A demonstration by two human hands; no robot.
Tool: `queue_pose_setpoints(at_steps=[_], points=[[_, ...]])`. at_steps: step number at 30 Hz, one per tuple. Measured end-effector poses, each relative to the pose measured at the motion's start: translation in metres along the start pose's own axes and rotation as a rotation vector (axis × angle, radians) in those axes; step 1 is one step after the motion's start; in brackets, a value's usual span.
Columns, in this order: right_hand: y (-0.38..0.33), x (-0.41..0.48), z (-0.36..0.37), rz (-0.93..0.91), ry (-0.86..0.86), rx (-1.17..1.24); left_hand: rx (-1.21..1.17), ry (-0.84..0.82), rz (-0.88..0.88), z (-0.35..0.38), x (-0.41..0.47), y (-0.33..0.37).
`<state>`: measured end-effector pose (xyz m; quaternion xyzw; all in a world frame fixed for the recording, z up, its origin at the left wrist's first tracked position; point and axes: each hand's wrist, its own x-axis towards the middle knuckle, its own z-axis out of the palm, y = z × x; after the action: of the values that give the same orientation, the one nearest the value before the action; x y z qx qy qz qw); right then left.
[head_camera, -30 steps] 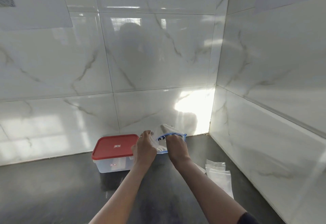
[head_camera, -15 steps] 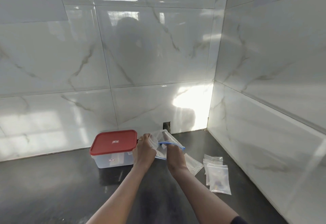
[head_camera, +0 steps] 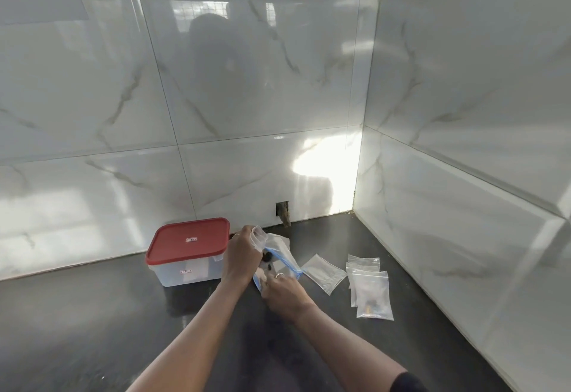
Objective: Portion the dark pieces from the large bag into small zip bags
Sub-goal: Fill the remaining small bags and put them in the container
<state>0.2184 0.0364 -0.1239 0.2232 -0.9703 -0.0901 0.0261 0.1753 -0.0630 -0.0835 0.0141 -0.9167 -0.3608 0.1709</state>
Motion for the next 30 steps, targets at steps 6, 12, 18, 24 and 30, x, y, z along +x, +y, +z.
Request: queue_pose_setpoints(at_steps=[6, 12, 18, 24, 30], points=[[0.001, 0.004, -0.002, 0.268, 0.125, 0.357, -0.008, -0.011, 0.006, -0.005, 0.001, 0.003], [0.006, 0.011, -0.007, 0.489, 0.058, 0.634, -0.034, -0.063, -0.018, -0.012, 0.009, 0.002], [0.003, 0.012, -0.004, 0.519, 0.058, 0.667, -0.018, -0.073, 0.001, -0.01, 0.005, -0.005], [-0.004, 0.016, -0.007, 0.555, 0.051, 0.763, -0.056, -0.106, 0.057, -0.009, 0.002, 0.005], [0.003, 0.016, 0.008, 0.738, 0.082, 1.024, -0.045, -0.169, 0.067, 0.004, -0.005, 0.006]])
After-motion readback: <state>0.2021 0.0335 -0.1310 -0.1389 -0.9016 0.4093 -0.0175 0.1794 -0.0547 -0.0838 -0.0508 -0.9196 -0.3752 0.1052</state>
